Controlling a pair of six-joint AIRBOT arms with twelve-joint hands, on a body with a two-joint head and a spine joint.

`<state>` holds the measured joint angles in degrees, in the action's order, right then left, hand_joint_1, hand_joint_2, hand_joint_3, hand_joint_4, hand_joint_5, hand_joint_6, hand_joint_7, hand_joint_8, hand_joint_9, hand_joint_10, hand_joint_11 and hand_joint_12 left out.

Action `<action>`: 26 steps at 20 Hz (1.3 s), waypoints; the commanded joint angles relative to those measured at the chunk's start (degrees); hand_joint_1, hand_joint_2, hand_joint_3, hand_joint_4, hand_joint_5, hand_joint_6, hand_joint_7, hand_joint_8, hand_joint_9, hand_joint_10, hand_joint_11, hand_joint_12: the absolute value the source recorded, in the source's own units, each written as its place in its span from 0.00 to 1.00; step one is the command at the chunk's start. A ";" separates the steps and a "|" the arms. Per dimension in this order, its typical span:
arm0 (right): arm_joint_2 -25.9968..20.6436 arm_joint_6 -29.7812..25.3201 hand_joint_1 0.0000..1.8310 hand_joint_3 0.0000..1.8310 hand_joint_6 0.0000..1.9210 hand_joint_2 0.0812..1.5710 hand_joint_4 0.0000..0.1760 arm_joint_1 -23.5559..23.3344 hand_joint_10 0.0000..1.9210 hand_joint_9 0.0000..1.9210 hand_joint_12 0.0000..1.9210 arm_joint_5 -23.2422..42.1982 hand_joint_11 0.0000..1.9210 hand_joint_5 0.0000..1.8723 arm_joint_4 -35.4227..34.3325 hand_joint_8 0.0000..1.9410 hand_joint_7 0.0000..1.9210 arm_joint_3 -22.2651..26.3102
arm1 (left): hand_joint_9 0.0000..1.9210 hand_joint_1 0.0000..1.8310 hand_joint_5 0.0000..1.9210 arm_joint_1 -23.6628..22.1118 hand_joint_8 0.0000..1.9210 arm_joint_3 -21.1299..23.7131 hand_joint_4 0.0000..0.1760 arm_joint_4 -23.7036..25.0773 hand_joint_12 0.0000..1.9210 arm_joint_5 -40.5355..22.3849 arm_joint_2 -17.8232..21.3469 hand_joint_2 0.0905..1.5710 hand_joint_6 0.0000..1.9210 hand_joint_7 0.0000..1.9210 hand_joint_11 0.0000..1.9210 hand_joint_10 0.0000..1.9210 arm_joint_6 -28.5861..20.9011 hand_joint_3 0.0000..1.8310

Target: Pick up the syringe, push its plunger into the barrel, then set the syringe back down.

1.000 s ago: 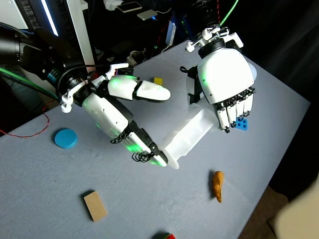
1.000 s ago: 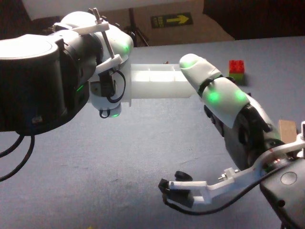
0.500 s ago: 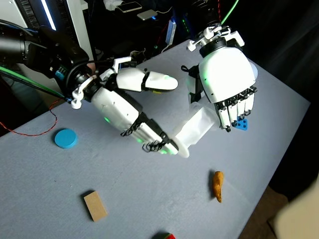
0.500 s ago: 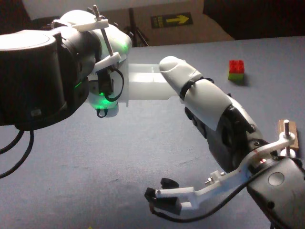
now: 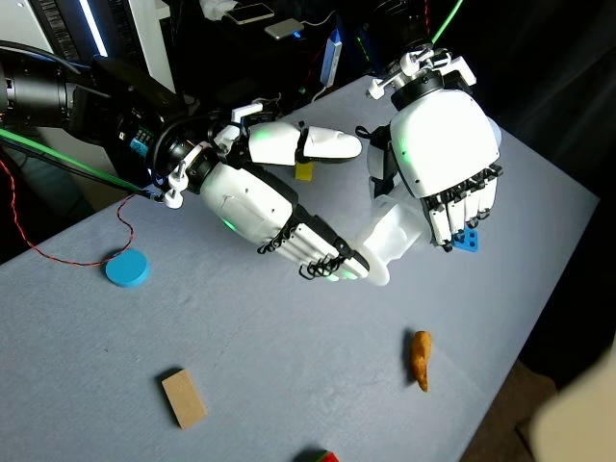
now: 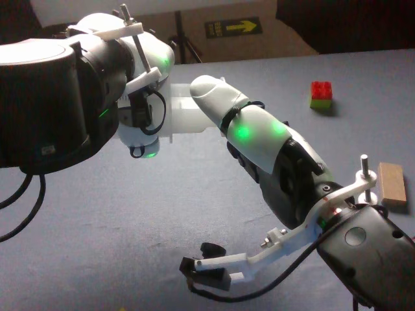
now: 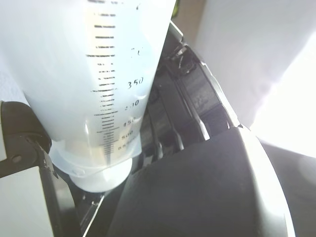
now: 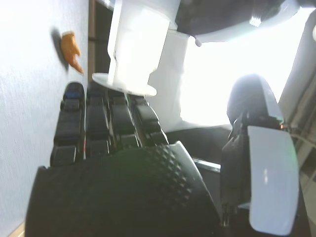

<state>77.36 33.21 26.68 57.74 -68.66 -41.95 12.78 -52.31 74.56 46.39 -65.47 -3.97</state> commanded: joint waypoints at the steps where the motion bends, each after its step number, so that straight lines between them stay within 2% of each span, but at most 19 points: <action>1: 1.52 0.08 0.12 0.00 0.00 0.61 0.00 -0.83 0.00 0.00 0.00 -6.95 0.00 0.00 11.27 0.00 0.00 1.11 | 0.46 0.75 0.49 -1.44 0.62 0.15 0.00 5.76 0.57 -4.96 -0.92 0.71 0.49 0.43 0.41 0.68 -2.17 0.00; 13: 2.79 0.10 0.12 0.00 0.00 0.60 0.00 -1.43 0.00 0.00 0.00 -9.87 0.00 0.00 12.58 0.00 0.00 0.32 | 0.45 0.74 0.50 -1.84 0.62 0.20 0.00 5.79 0.57 -4.94 -0.65 0.71 0.49 0.42 0.41 0.69 -2.65 0.00; 19: 2.78 0.08 0.12 0.00 0.00 0.60 0.00 -1.51 0.00 0.00 0.00 -8.46 0.00 0.00 12.92 0.00 0.00 0.37 | 0.46 0.75 0.47 -2.03 0.62 0.30 0.00 5.79 0.57 -4.94 -0.48 0.72 0.51 0.43 0.42 0.69 -2.64 0.00; 21: 1.69 -0.01 0.13 0.00 0.00 0.60 0.00 -1.50 0.00 0.00 0.00 -6.40 0.00 0.00 14.12 0.00 0.00 0.94 | 0.45 0.74 0.46 -2.02 0.63 0.34 0.00 5.79 0.57 -4.94 -0.47 0.72 0.53 0.43 0.42 0.69 -2.64 0.00; 26: -5.14 0.56 0.13 0.00 0.00 0.60 0.00 -2.18 0.00 0.00 0.00 -2.78 0.00 0.00 14.14 0.00 0.00 4.69 | 0.46 0.75 0.47 -1.96 0.61 0.43 0.00 5.79 0.58 -4.91 -0.47 0.72 0.50 0.43 0.43 0.69 -2.64 0.00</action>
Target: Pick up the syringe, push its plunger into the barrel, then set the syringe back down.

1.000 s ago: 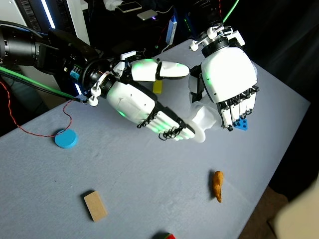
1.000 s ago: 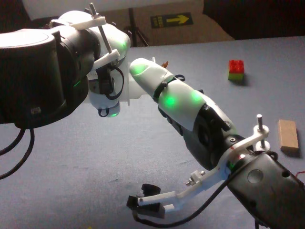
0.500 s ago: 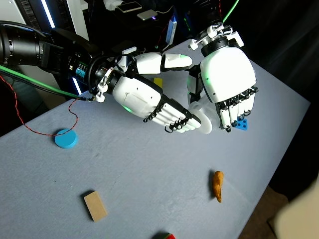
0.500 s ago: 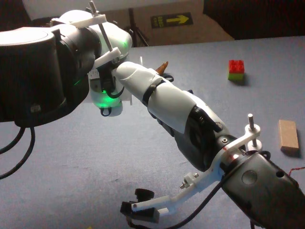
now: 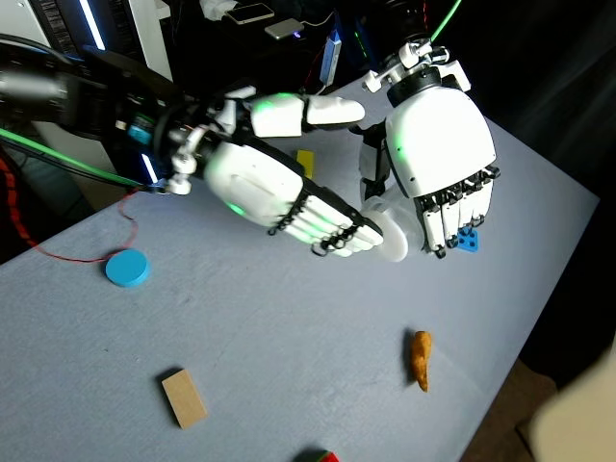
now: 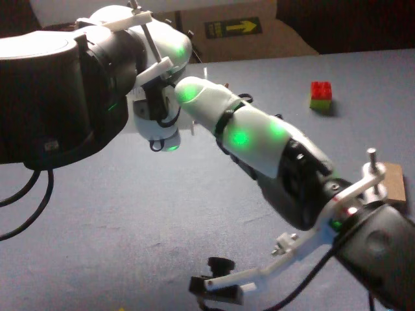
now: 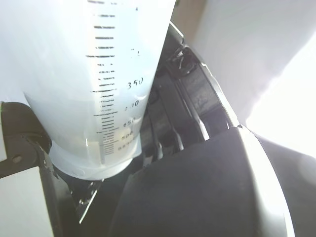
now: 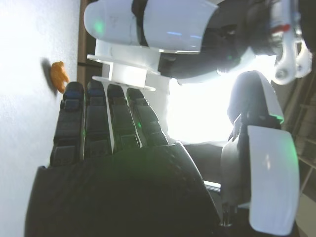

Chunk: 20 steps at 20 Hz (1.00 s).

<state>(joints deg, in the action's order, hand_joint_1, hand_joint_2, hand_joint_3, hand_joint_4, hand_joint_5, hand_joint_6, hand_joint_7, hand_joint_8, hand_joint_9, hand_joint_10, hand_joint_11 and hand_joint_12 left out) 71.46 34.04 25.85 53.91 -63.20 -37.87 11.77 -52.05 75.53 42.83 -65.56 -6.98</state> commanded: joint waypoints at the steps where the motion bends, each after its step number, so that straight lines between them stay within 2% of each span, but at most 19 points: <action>1: -0.28 0.00 0.12 0.00 0.00 0.60 0.00 -1.33 0.00 0.00 0.00 1.64 0.00 0.00 8.67 0.00 0.00 1.01 | 0.46 0.75 0.48 -0.96 0.58 0.24 0.00 4.84 0.60 -1.10 -0.39 0.71 0.49 0.45 0.43 0.69 0.38 0.00; 6: -6.25 0.36 0.12 0.00 0.00 0.61 0.00 -0.86 0.00 0.00 0.00 3.96 0.00 0.00 8.68 0.00 0.00 3.20 | 0.45 0.74 0.48 -0.37 0.61 1.04 0.00 5.66 0.61 -0.50 -0.39 0.72 0.50 0.43 0.41 0.70 -0.41 0.00; 7: -6.84 0.50 0.13 0.00 0.00 0.60 0.00 -0.62 0.00 0.00 0.00 4.76 0.00 0.00 8.68 0.00 0.00 3.45 | 0.46 0.75 0.47 -0.08 0.59 1.23 0.00 6.46 0.59 -0.50 -0.39 0.71 0.51 0.44 0.41 0.69 -1.63 0.00; 10: -8.71 1.33 0.12 0.00 0.00 0.61 0.00 0.45 0.00 0.00 0.00 7.16 0.00 0.00 8.68 0.00 0.00 4.18 | 0.45 0.74 0.48 0.67 0.62 2.03 0.00 6.55 0.60 0.41 -0.40 0.72 0.50 0.42 0.41 0.70 -2.45 0.00; 13: -10.67 2.88 0.12 0.00 0.00 0.60 0.00 2.91 0.00 0.00 0.00 9.21 0.00 0.00 8.67 0.00 0.00 5.20 | 0.46 0.75 0.48 2.00 0.62 3.00 0.00 6.56 0.54 1.40 -0.46 0.71 0.50 0.43 0.43 0.68 -3.53 0.00; 15: -11.61 4.28 0.12 0.00 0.00 0.61 0.00 4.74 0.00 0.00 0.00 10.72 0.00 0.00 8.67 0.00 0.00 5.55 | 0.46 0.75 0.48 3.73 0.62 3.82 0.00 9.51 0.56 1.96 -0.47 0.71 0.48 0.44 0.41 0.67 -7.71 0.00; 18: -12.60 7.29 0.12 0.00 0.00 0.61 0.00 8.15 0.00 0.00 0.00 13.27 0.00 0.00 8.67 0.00 0.00 5.70 | 0.45 0.75 0.49 6.60 0.62 4.73 0.00 11.17 0.58 2.46 -1.21 0.71 0.48 0.44 0.40 0.68 -9.91 0.00; 20: -12.99 11.83 0.10 0.00 0.00 0.61 0.00 10.70 0.00 0.00 0.00 13.68 0.00 0.00 8.67 0.00 0.00 5.74 | 0.44 0.75 0.50 8.70 0.62 4.89 0.00 12.73 0.60 2.48 -2.26 0.71 0.47 0.43 0.39 0.70 -12.47 0.00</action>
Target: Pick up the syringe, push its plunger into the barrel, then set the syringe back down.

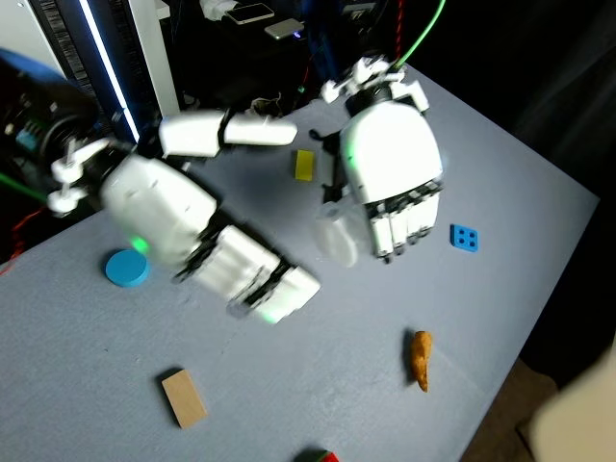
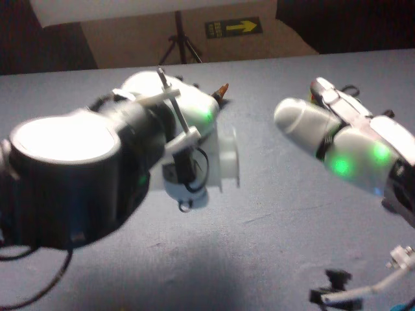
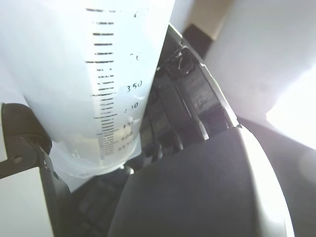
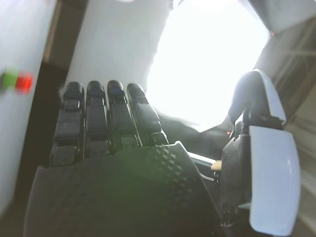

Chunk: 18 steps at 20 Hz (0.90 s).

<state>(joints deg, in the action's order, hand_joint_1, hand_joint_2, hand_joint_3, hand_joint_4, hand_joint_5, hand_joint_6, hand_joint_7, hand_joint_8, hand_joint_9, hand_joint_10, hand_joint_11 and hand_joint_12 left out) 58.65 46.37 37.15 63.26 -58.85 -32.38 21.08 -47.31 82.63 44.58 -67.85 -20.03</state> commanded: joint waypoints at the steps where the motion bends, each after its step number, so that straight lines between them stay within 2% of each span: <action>1: -0.25 1.04 0.10 0.00 0.00 0.61 0.00 0.38 0.00 0.00 0.00 4.47 0.00 0.00 4.32 0.00 0.00 0.25 | 0.45 0.75 0.51 0.12 0.61 0.21 0.00 6.69 0.60 1.05 -0.41 0.71 0.47 0.44 0.39 0.69 -1.31 0.00; 3: -0.59 3.58 0.12 0.00 0.00 0.61 0.00 2.21 0.00 0.00 0.00 3.91 0.00 0.00 4.45 0.00 0.00 0.24 | 0.46 0.75 0.51 1.22 0.59 0.28 0.00 7.17 0.60 1.59 -1.44 0.70 0.45 0.46 0.40 0.67 -2.07 0.00; 5: -0.93 5.48 0.11 0.00 0.00 0.61 0.00 4.00 0.00 0.00 0.00 3.13 0.00 0.00 6.22 0.00 0.00 0.23 | 0.45 0.75 0.50 2.22 0.60 0.15 0.00 8.10 0.61 1.66 -2.54 0.71 0.48 0.45 0.39 0.69 -2.68 0.00; 8: -0.93 10.22 0.12 0.00 0.00 0.61 0.00 5.98 0.00 0.00 0.00 2.56 0.00 0.00 8.42 0.00 0.00 0.01 | 0.45 0.75 0.49 3.91 0.63 -0.20 0.00 10.11 0.59 2.13 -4.02 0.72 0.49 0.43 0.38 0.69 -5.41 0.00; 9: -0.97 11.09 0.12 0.00 0.00 0.61 0.00 6.45 0.00 0.00 0.00 2.12 0.00 0.00 9.15 0.00 0.00 -0.17 | 0.45 0.75 0.49 4.54 0.61 -0.30 0.00 10.55 0.59 2.13 -4.43 0.71 0.49 0.44 0.38 0.69 -6.18 0.00; 12: -2.03 11.62 0.12 0.00 0.00 0.61 0.00 7.18 0.00 0.00 0.00 1.59 0.00 0.00 11.82 0.00 0.00 -0.62 | 0.46 0.75 0.49 6.21 0.59 -0.58 0.00 10.96 0.58 2.13 -5.54 0.71 0.48 0.45 0.40 0.68 -6.62 0.00; 13: -2.29 11.62 0.12 0.00 0.00 0.61 0.00 7.09 0.00 0.00 0.00 1.85 0.00 0.00 11.82 0.00 0.00 -0.65 | 0.46 0.75 0.49 6.99 0.58 -0.73 0.00 12.19 0.58 2.13 -5.82 0.71 0.49 0.45 0.41 0.68 -8.18 0.00; 16: -2.65 11.63 0.11 0.00 0.00 0.61 0.00 7.34 0.00 0.00 0.00 3.38 0.00 0.00 11.80 0.00 0.00 -0.86 | 0.45 0.75 0.50 8.54 0.58 -1.19 0.00 13.03 0.63 2.50 -6.49 0.71 0.46 0.46 0.40 0.69 -9.39 0.00; 18: -2.51 12.19 0.12 0.00 0.00 0.61 0.00 7.64 0.00 0.00 0.00 2.97 0.00 0.00 11.81 0.00 0.00 -1.17 | 0.44 0.75 0.48 9.26 0.60 -1.61 0.00 13.41 0.64 2.39 -6.75 0.72 0.50 0.45 0.36 0.71 -9.85 0.00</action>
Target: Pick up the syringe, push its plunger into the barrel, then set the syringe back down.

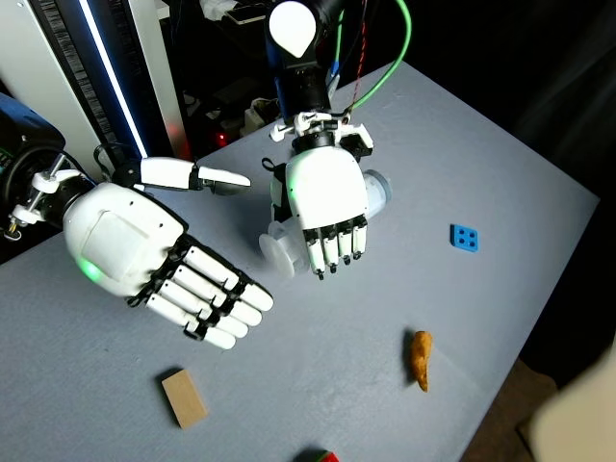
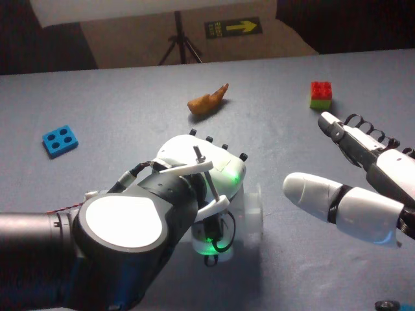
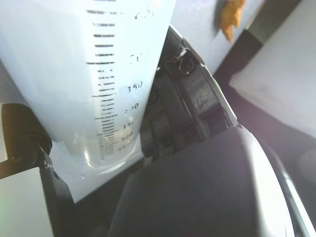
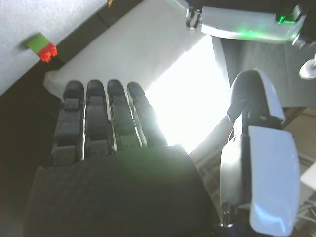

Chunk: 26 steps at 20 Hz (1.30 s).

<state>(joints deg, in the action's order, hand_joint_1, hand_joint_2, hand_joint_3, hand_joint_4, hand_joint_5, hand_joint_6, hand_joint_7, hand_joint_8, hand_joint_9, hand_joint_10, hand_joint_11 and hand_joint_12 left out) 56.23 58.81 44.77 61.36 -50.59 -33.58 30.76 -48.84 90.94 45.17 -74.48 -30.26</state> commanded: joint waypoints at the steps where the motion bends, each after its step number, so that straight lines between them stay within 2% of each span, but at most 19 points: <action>1: -0.05 0.13 0.13 0.00 0.00 0.61 0.00 0.14 0.00 0.00 0.00 4.82 0.00 0.00 3.55 0.00 0.00 -0.13 | 0.44 0.75 0.47 -0.21 0.59 -0.33 0.00 5.19 0.64 1.60 -0.26 0.72 0.51 0.45 0.38 0.71 0.23 0.00; 4: -0.31 1.77 0.12 0.00 0.00 0.61 0.00 0.54 0.00 0.00 0.00 4.10 0.00 0.00 3.59 0.00 0.00 -0.67 | 0.45 0.75 0.47 0.38 0.59 -1.12 0.00 6.58 0.64 0.93 -0.78 0.71 0.51 0.45 0.39 0.70 -1.21 0.00; 6: -0.82 2.95 0.14 0.00 0.00 0.60 0.00 1.07 0.00 0.00 0.00 3.98 0.00 0.00 4.47 0.00 0.00 -0.67 | 0.45 0.75 0.46 0.47 0.58 -1.54 0.00 6.58 0.62 0.63 -1.14 0.72 0.54 0.46 0.40 0.70 -1.22 0.00; 7: -0.92 3.38 0.13 0.00 0.00 0.61 0.00 1.11 0.00 0.00 0.00 4.07 0.00 0.00 4.53 0.00 0.00 -0.67 | 0.44 0.74 0.44 0.52 0.58 -1.79 0.00 6.59 0.64 0.43 -1.34 0.72 0.56 0.46 0.40 0.71 -1.22 0.00; 8: -0.96 4.12 0.12 0.00 0.00 0.61 0.00 1.12 0.00 0.00 0.00 4.06 0.00 0.00 4.53 0.00 0.00 -0.68 | 0.44 0.67 0.44 0.59 0.60 -2.16 0.00 6.74 0.65 -0.23 -1.57 0.73 0.60 0.47 0.38 0.55 -1.22 0.00; 9: -0.96 5.15 0.12 0.00 0.00 0.61 0.00 1.15 0.00 0.00 0.00 3.98 0.00 0.00 4.53 0.00 0.00 -0.68 | 0.45 0.65 0.44 0.70 0.60 -2.54 0.06 7.17 0.66 -0.88 -1.83 0.73 0.61 0.47 0.37 0.46 -1.22 0.00; 10: -0.95 5.66 0.12 0.00 0.00 0.61 0.00 1.15 0.00 0.00 0.00 3.89 0.00 0.00 4.53 0.00 0.00 -0.68 | 0.43 0.64 0.40 0.82 0.63 -2.67 0.09 7.17 0.66 -0.94 -2.01 0.75 0.67 0.44 0.33 0.42 -1.22 0.00; 11: -0.94 5.88 0.12 0.00 0.00 0.61 0.00 1.13 0.00 0.00 0.00 3.76 0.00 0.00 4.53 0.00 0.00 -0.68 | 0.40 0.55 0.37 0.94 0.37 -2.78 0.00 7.17 0.64 -1.18 -2.13 0.78 0.71 0.40 0.29 0.37 -1.22 0.00; 12: -0.94 6.22 0.12 0.00 0.00 0.61 0.00 1.13 0.00 0.00 0.00 3.62 0.00 0.00 4.53 0.00 0.00 -0.68 | 0.38 0.45 0.32 1.08 0.22 -2.78 0.00 7.17 0.59 -1.39 -2.17 0.76 0.36 0.39 0.27 0.30 -1.22 0.00; 13: -0.92 6.32 0.14 0.00 0.00 0.61 0.00 1.13 0.00 0.00 0.00 3.59 0.00 0.00 4.53 0.00 0.00 -0.68 | 0.39 0.40 0.34 1.16 0.11 -2.76 0.00 7.17 0.54 -1.38 -2.17 0.76 0.18 0.41 0.26 0.22 -1.22 0.00; 14: -0.90 6.45 0.14 0.00 0.00 0.61 0.00 1.11 0.00 0.00 0.00 3.55 0.00 0.00 4.53 0.00 0.00 -0.69 | 0.36 0.33 0.33 1.18 0.04 -2.77 0.00 7.17 0.47 -1.38 -2.17 0.77 0.07 0.38 0.21 0.12 -1.22 0.00; 15: -0.88 6.55 0.14 0.00 0.00 0.61 0.00 1.10 0.00 0.00 0.00 3.52 0.00 0.00 4.53 0.00 0.00 -0.69 | 0.36 0.31 0.33 1.17 0.01 -2.78 0.00 7.17 0.43 -1.37 -2.17 0.77 0.03 0.37 0.20 0.05 -1.22 0.00; 16: -0.84 6.56 0.13 0.00 0.00 0.61 0.00 1.10 0.00 0.00 0.00 3.52 0.00 0.00 4.54 0.00 0.00 -0.69 | 0.30 0.29 0.29 1.13 0.00 -2.78 0.00 7.17 0.40 -1.26 -2.16 0.75 0.01 0.31 0.14 0.01 -1.23 0.00; 18: -0.75 6.63 0.13 0.00 0.00 0.61 0.00 1.15 0.00 0.00 0.00 3.58 0.00 0.00 4.54 0.00 0.00 -0.69 | 0.20 0.24 0.20 0.93 0.00 -2.78 0.00 7.17 0.38 -1.25 -2.16 0.70 0.00 0.20 0.03 0.00 -1.23 0.00; 19: -0.72 6.63 0.14 0.00 0.00 0.61 0.00 1.17 0.00 0.00 0.00 3.67 0.00 0.00 4.54 0.00 0.00 -0.68 | 0.14 0.22 0.16 0.76 0.00 -2.75 0.00 7.16 0.32 -1.25 -2.16 0.67 0.00 0.15 0.01 0.00 -1.23 0.00; 20: -0.68 6.63 0.14 0.00 0.00 0.61 0.00 1.18 0.00 0.00 0.00 3.80 0.00 0.00 4.54 0.00 0.00 -0.68 | 0.09 0.20 0.11 0.55 0.00 -2.70 0.00 7.16 0.22 -1.24 -2.14 0.64 0.00 0.10 0.00 0.00 -1.23 0.00; 22: -0.63 6.63 0.13 0.00 0.00 0.61 0.00 1.18 0.00 0.00 0.00 3.87 0.00 0.00 4.54 0.00 0.00 -0.68 | 0.03 0.17 0.04 0.23 0.00 -2.33 0.01 7.15 0.08 -1.24 -1.89 0.61 0.00 0.03 0.00 0.00 -1.23 0.00; 23: -0.62 6.63 0.15 0.00 0.00 0.61 0.00 1.18 0.00 0.00 0.00 3.87 0.00 0.00 4.54 0.00 0.00 -0.68 | 0.01 0.15 0.01 0.11 0.00 -2.02 0.13 7.15 0.01 -1.23 -1.63 0.60 0.00 0.01 0.00 0.00 -1.23 0.00; 26: -0.59 7.19 0.15 0.00 0.00 0.60 0.00 1.13 0.00 0.00 0.00 3.42 0.00 0.00 4.67 0.00 0.00 -0.67 | 0.00 0.16 0.00 -0.13 0.00 -1.06 0.35 7.15 0.00 -0.79 -0.61 0.57 0.00 0.00 0.00 0.00 -1.23 0.00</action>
<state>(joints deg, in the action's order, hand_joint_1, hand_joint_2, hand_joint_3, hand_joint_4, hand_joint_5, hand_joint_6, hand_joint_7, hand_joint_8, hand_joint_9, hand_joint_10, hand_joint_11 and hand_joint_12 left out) 55.83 66.32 46.04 60.03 -49.32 -34.33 31.51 -49.80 93.97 42.52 -75.18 -31.48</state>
